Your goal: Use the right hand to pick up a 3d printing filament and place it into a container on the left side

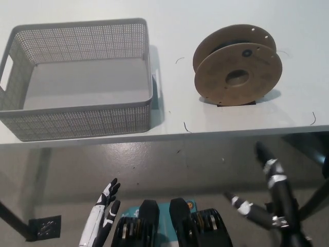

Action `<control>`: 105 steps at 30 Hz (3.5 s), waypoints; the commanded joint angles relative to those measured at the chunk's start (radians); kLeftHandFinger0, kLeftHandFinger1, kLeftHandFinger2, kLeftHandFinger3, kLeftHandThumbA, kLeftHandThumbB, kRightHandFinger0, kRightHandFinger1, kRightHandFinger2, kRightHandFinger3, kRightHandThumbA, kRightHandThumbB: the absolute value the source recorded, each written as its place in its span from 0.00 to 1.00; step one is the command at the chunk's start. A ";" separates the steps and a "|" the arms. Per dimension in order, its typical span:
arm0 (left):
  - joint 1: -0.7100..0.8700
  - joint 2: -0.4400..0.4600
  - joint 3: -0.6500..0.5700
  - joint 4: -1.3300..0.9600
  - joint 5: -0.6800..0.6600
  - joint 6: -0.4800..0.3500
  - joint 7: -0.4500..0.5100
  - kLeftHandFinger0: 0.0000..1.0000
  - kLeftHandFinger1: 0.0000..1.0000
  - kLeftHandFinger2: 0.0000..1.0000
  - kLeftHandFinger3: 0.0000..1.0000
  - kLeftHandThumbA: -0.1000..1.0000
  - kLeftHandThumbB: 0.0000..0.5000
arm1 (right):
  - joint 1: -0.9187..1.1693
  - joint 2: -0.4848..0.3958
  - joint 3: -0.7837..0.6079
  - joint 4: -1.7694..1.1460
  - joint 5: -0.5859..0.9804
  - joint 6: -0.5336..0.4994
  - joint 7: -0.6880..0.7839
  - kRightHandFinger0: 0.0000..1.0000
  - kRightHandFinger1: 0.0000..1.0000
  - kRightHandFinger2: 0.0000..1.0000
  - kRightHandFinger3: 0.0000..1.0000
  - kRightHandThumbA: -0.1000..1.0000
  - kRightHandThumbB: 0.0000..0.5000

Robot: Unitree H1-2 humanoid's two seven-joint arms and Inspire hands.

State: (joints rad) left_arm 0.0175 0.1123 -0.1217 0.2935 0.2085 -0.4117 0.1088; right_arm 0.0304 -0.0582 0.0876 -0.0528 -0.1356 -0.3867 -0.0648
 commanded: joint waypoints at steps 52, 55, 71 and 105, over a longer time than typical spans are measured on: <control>-0.029 0.052 -0.028 -0.005 -0.004 -0.058 0.006 1.00 1.00 1.00 1.00 1.00 0.51 | -1.639 -0.420 0.603 0.817 -0.335 0.717 0.879 1.00 1.00 1.00 1.00 1.00 0.95; -0.032 0.056 -0.027 -0.001 -0.003 -0.058 0.004 1.00 1.00 1.00 1.00 1.00 0.51 | -1.689 -0.401 0.614 0.915 -0.310 0.611 0.946 1.00 1.00 1.00 1.00 1.00 0.80; -0.025 0.064 -0.035 -0.007 0.001 -0.058 -0.011 1.00 1.00 1.00 1.00 1.00 0.45 | -1.831 -0.291 0.629 1.285 -0.340 0.518 1.050 1.00 1.00 1.00 1.00 1.00 0.70; -0.025 0.075 -0.027 -0.023 -0.005 -0.058 -0.035 1.00 1.00 1.00 1.00 1.00 0.51 | -1.519 -0.126 0.623 1.470 -0.413 0.555 0.882 1.00 1.00 1.00 1.00 1.00 0.80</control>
State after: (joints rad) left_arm 0.0024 0.1735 -0.1540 0.2938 0.2094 -0.4276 0.0932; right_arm -1.5712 -0.2051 0.7240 1.3708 -0.5428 0.1772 0.8310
